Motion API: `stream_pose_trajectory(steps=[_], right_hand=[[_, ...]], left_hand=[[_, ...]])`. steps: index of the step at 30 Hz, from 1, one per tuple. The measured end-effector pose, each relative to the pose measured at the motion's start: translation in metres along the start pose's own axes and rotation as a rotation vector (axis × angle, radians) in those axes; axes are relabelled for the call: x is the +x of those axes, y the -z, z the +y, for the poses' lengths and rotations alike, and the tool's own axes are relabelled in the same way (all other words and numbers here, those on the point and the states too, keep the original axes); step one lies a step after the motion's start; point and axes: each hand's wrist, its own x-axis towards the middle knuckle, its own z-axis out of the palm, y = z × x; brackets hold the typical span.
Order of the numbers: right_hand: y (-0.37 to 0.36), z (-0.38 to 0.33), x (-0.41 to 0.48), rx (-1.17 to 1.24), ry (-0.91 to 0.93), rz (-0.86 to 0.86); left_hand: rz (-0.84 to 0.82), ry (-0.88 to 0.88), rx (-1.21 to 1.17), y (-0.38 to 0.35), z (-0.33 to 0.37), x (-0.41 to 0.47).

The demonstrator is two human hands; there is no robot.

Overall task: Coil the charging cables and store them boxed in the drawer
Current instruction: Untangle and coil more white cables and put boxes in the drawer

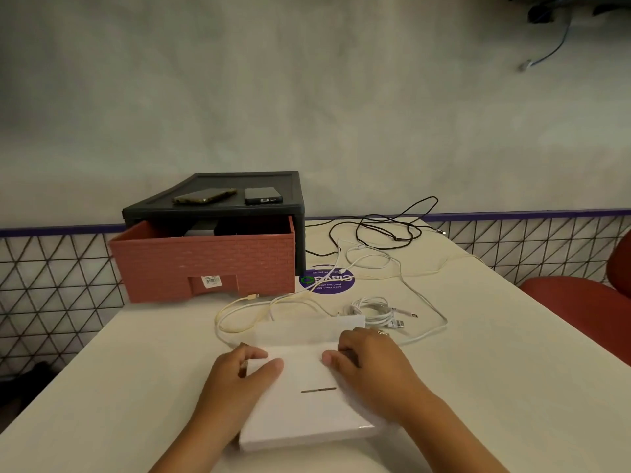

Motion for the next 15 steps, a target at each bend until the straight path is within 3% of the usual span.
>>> stream_pose_trajectory(steps=[4, 8, 12, 15], right_hand=[[-0.016, 0.000, -0.007, -0.100, 0.146, 0.327], [-0.025, 0.007, -0.004, 0.025, 0.138, 0.369], [-0.012, 0.024, 0.011, 0.171, -0.012, 0.412], [0.004, 0.049, 0.028, 0.014, -0.169, 0.332]], left_hand=[[-0.135, 0.053, -0.222, 0.006, 0.004, -0.005], [-0.115, -0.039, -0.267, 0.011, 0.001, -0.008], [-0.033, -0.174, -0.252, 0.012, -0.004, -0.013], [0.018, -0.206, -0.237, 0.015, -0.009, -0.010]])
